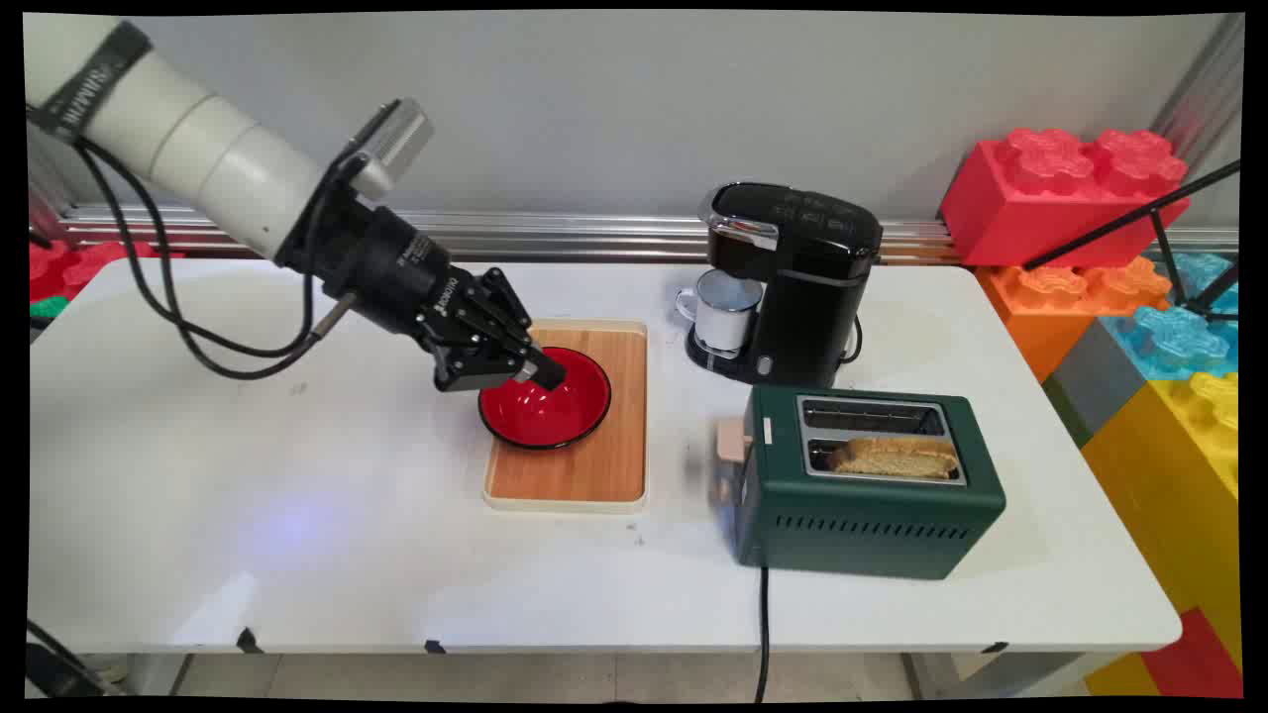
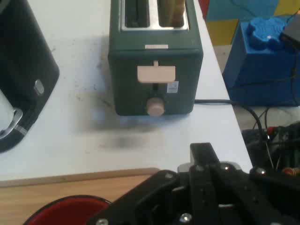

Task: Press the toaster switch

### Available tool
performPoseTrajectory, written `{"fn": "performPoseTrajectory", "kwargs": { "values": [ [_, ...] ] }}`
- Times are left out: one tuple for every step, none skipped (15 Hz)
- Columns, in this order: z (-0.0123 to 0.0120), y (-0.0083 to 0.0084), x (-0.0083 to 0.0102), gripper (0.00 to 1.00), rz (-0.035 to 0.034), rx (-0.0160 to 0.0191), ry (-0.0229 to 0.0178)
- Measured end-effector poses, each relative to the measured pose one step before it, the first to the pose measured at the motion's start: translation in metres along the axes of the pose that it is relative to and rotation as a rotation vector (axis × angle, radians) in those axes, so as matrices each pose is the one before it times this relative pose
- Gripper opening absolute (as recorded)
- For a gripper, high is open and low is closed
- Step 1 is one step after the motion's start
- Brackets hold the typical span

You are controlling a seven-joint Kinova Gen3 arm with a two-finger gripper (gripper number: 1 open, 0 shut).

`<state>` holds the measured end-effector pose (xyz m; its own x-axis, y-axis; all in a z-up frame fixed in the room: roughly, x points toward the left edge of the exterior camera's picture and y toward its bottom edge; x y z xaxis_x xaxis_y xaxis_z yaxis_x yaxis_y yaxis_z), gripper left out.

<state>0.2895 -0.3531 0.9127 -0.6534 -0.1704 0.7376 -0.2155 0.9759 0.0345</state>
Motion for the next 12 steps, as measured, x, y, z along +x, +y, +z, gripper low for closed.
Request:
{"fn": "performPoseTrajectory", "kwargs": {
  "values": [
    [0.00353,-0.00191,0.00042,0.0,-0.00558,-0.00277,0.00555],
    [0.00276,-0.00152,0.00037,0.0,-0.00455,-0.00134,0.00469],
    [0.00508,-0.00212,0.00048,0.0,-0.0073,-0.00117,0.00705],
    [0.00348,-0.00108,0.00014,0.0,-0.00474,-0.00131,0.00402],
    [0.00561,-0.00158,0.00029,0.0,-0.00693,-0.00076,0.00679],
    [0.00742,-0.00143,0.00008,0.0,-0.00791,-0.0009,0.00755],
    [0.0097,-0.00153,0.00004,0.0,-0.00801,-0.00016,0.00945],
    [0.00651,-0.00088,-0.00004,0.0,-0.00472,-0.00015,0.00644],
    [0.00628,-0.00088,0.00001,0.0,-0.00431,-0.00055,0.00599],
    [0.00621,-0.00065,-0.00003,0.0,-0.00481,-0.00087,0.00623],
    [0.01004,-0.00087,-0.00027,0.0,-0.00948,-0.00225,0.00999],
    [0.00724,-0.00053,-0.00018,0.0,-0.00689,-0.00173,0.00694]
  ]
}}
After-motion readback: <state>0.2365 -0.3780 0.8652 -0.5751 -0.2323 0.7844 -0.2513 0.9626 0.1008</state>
